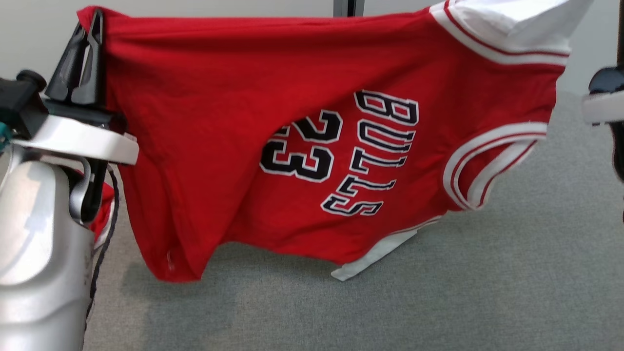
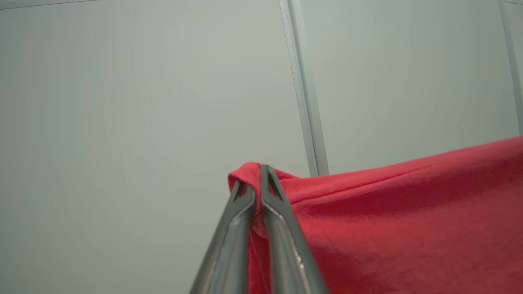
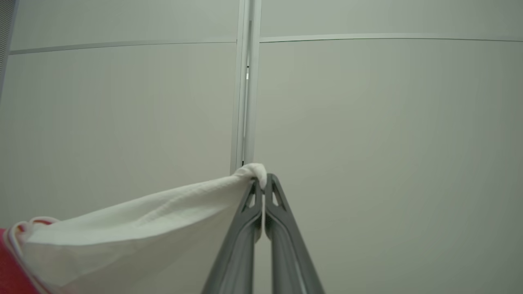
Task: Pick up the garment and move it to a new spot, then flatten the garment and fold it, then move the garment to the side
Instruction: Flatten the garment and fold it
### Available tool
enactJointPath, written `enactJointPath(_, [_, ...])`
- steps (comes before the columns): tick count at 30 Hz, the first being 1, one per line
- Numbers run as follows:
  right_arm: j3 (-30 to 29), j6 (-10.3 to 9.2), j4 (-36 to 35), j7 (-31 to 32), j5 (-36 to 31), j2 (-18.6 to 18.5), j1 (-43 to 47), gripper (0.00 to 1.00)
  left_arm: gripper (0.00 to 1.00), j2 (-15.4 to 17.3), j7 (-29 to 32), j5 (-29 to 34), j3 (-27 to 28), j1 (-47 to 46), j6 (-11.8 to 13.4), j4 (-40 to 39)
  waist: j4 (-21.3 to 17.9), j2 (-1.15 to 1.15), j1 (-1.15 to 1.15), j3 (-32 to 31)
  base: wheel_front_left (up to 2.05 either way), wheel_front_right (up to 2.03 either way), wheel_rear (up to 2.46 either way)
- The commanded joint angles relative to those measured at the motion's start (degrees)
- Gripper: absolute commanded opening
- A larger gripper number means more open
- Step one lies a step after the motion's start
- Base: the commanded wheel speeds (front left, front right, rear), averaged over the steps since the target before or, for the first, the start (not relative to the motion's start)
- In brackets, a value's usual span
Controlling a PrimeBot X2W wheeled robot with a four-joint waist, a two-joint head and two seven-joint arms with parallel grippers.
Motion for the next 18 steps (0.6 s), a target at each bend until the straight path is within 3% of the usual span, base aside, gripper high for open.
enactJointPath(1, [0.22, -0.01, 0.99, 0.14, -0.37, -0.37, -2.5, 0.0, 0.0, 0.96, 0.07, 0.29, -0.38, -2.37, 0.06, 0.78, -0.24, 0.0, 0.0, 4.43, 0.0, 0.0, 0.0])
enactJointPath(6, [1.41, -0.01, 7.51, -0.08, -2.73, -0.28, -15.55, 0.0, 0.0, 1.53, 0.23, 1.79, -3.67, -13.29, 0.0, 6.23, -0.44, 0.0, 0.0, 14.13, 0.0, 0.0, 0.0])
enactJointPath(13, [-5.56, -0.02, 11.6, -0.16, -12.55, -0.64, -37.26, 0.0, 0.0, 3.0, -1.26, 5.69, -5.24, -35.22, 1.55, 15.33, -0.27, 0.0, 0.0, 22.65, 0.0, 0.0, 0.0])
enactJointPath(18, [-6.04, -0.02, 11.05, -0.11, -15.66, 0.16, -40.61, 0.0, 0.0, 3.49, -1.32, 6.23, -4.19, -40.45, 2.18, 16.48, -0.79, 0.0, 0.0, 24.92, 0.0, 0.0, 0.0])
